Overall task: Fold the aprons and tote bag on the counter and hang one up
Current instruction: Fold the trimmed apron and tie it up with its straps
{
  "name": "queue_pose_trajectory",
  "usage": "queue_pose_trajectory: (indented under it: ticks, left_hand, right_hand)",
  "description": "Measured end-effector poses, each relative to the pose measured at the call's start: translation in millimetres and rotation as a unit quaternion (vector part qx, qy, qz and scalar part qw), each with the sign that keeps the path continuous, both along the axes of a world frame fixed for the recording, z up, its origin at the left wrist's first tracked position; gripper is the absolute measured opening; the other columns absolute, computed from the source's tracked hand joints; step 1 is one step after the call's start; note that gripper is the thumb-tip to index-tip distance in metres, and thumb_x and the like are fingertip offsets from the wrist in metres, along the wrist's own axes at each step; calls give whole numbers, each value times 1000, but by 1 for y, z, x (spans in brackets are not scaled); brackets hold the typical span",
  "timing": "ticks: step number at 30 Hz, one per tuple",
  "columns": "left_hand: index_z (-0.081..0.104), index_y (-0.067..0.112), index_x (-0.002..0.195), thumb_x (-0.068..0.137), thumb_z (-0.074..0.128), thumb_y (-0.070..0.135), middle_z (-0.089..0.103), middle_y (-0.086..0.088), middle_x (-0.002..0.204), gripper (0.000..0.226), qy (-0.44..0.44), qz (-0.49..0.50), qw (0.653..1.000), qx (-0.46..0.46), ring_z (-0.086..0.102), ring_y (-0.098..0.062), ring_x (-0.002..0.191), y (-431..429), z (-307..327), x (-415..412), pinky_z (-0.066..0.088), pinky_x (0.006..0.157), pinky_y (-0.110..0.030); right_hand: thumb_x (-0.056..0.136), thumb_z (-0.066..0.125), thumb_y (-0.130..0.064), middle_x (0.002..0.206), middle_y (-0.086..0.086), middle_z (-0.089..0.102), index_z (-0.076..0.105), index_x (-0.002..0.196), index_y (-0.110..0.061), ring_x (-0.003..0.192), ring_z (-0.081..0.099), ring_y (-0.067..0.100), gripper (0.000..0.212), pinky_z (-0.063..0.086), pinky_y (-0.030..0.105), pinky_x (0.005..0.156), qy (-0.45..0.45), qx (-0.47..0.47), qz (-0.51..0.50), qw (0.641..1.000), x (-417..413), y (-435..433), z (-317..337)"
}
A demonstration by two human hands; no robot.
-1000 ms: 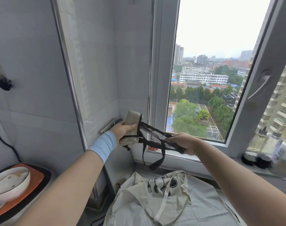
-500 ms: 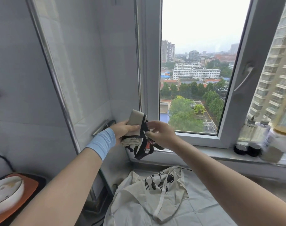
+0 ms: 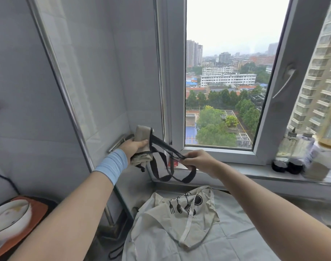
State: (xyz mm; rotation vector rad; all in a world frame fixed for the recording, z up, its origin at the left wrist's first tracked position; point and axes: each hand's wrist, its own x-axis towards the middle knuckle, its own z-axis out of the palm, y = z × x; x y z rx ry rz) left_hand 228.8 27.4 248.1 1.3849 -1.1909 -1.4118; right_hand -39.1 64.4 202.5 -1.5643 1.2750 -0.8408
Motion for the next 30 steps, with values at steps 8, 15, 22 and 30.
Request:
queue_pose_trajectory:
  ticks: [8,15,22,30]
  left_hand:
    - [55,1,115,95,56,24,68,-14,69,31,58,-134,986,79,64,-22,46,11,-9,-8,60,59,-37]
    - [56,2,117,83,69,28,68,-19,101,45,68,-140,984,83,69,-30,76,7,-41,-26,61,69,-40]
    - [59,7,116,90,66,27,70,-20,101,34,72,-154,972,165,70,-31,80,18,-129,-77,60,68,-39]
    - [30,17,142,92,63,30,47,-8,134,61,-159,-31,974,157,48,-31,123,73,-292,-130,35,103,-31]
  right_hand:
    - [98,50,-18,78,2,76,71,77,-12,64,55,15,31,43,30,68,93,-1,3,996,-5,5,-14]
    - [90,60,-43,59,-9,65,67,68,-32,61,61,8,26,43,26,56,353,-83,-94,927,-24,2,-28]
    - [84,48,-38,70,2,64,57,65,-16,75,58,25,31,41,32,68,323,18,-173,930,-63,8,-83]
    - [85,53,-35,96,4,69,69,94,-20,98,65,29,24,41,28,70,531,117,-22,839,-84,39,-210]
